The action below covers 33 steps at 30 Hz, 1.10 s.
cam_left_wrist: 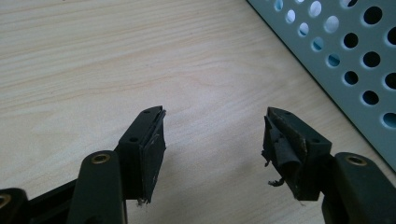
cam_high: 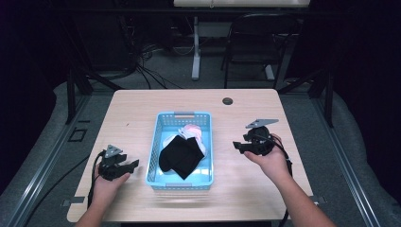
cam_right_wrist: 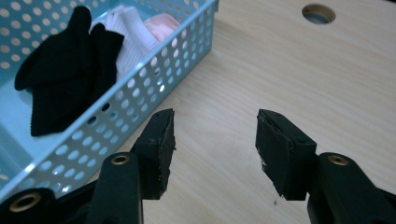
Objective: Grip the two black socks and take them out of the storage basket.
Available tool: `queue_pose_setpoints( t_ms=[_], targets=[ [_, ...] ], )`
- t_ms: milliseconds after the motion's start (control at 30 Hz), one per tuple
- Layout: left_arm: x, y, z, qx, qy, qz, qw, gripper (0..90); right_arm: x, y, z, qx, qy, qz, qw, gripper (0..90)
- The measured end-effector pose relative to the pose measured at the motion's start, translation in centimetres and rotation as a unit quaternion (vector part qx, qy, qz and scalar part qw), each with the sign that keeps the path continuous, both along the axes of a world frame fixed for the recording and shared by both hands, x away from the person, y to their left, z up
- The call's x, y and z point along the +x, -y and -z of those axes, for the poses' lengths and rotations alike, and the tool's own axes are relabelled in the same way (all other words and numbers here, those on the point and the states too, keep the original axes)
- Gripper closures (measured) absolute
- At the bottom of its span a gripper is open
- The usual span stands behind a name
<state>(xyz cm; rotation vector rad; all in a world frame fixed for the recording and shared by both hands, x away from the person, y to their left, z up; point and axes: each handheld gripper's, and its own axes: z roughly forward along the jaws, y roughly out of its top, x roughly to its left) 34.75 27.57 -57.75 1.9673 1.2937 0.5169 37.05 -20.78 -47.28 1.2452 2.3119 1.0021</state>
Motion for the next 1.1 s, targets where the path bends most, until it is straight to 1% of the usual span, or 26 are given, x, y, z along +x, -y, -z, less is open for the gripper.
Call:
queue_pose_setpoints(
  t_ms=[67, 100, 133, 200, 267, 400, 467, 500, 533, 567, 633, 700, 767, 800, 833, 900, 1000, 1100],
  targets=[
    [0.0, 0.0, 0.0, 0.000, 0.000, 0.000, 1.0000, 38.9, 0.4, -0.6, -1.0, -0.003, 0.009, -0.010, 0.9999, 47.2],
    [0.0, 0.0, 0.0, 0.000, 0.000, 0.000, 1.0000, 38.9, 0.4, -0.6, -1.0, -0.003, 0.009, -0.010, 0.9999, 47.2],
    [0.0, 0.0, 0.0, -0.001, 0.000, 0.000, 1.0000, 38.9, 0.5, -1.0, -1.6, -0.009, 0.013, -0.009, 0.9998, 47.3],
    [0.0, 0.0, 0.0, -0.001, 0.000, 0.000, 1.0000, 38.9, 0.5, -1.3, -1.8, -0.009, 0.017, -0.011, 0.9997, 47.3],
    [0.0, 0.0, 0.0, -0.001, 0.000, 0.000, 1.0000, 38.9, 0.6, -1.8, -2.3, -0.012, 0.021, -0.022, 0.9995, 47.5],
    [0.0, 0.1, 0.0, 0.000, 0.001, 0.001, 1.0000, 38.9, 0.8, -2.4, -2.6, -0.007, 0.016, -0.031, 0.9994, 46.8],
    [0.0, 0.0, 0.0, 0.000, 0.000, 0.002, 1.0000, 38.9, 0.9, -3.0, -2.8, -0.006, 0.013, -0.037, 0.9992, 45.6],
    [0.0, 0.0, 0.0, -0.001, 0.000, 0.002, 1.0000, 38.9, 0.9, -3.3, -2.9, 0.002, 0.014, -0.040, 0.9991, 45.6],
    [0.0, 0.0, 0.0, 0.000, 0.000, 0.002, 1.0000, 38.9, 1.1, -4.0, -3.1, 0.001, 0.009, -0.049, 0.9988, 45.6],
    [0.0, 0.0, 0.0, 0.000, -0.001, 0.002, 1.0000, 38.9, 1.1, -4.0, -3.1, 0.001, 0.009, -0.049, 0.9988, 45.6],
    [0.0, 0.0, 0.0, -0.001, -0.001, 0.002, 1.0000, 38.9, 1.2, -4.8, -3.2, 0.007, 0.007, -0.057, 0.9983, 46.0],
    [0.0, 0.0, 0.0, -0.001, -0.001, 0.003, 1.0000, 38.9, 1.5, -5.7, -3.3, 0.003, 0.006, -0.065, 0.9979, 46.5],
    [0.0, 0.0, 0.0, -0.001, -0.001, 0.003, 1.0000, 38.9, 1.8, -6.6, -3.2, 0.003, 0.000, -0.074, 0.9972, 48.2],
    [0.0, 0.0, 0.0, -0.001, -0.001, 0.003, 1.0000, 38.9, 1.9, -7.1, -3.2, 0.000, 0.001, -0.078, 0.9970, 49.2],
    [0.1, 0.0, 0.0, -0.002, -0.001, 0.003, 1.0000, 38.9, 2.1, -7.6, -3.0, 0.002, 0.002, -0.079, 0.9969, 49.7],
    [0.1, 0.0, 0.0, -0.002, 0.000, 0.003, 1.0000, 38.9, 2.5, -8.5, -2.9, -0.003, -0.003, -0.087, 0.9962, 51.5],
    [0.1, 0.0, 0.0, -0.002, 0.000, 0.004, 1.0000, 38.9, 3.1, -9.9, -2.6, -0.005, -0.006, -0.096, 0.9953, 54.9],
    [0.1, 0.0, 0.0, -0.004, 0.000, 0.004, 1.0000, 38.9, 3.6, -11.3, -2.4, -0.010, -0.010, -0.107, 0.9942, 55.9]
  ],
)
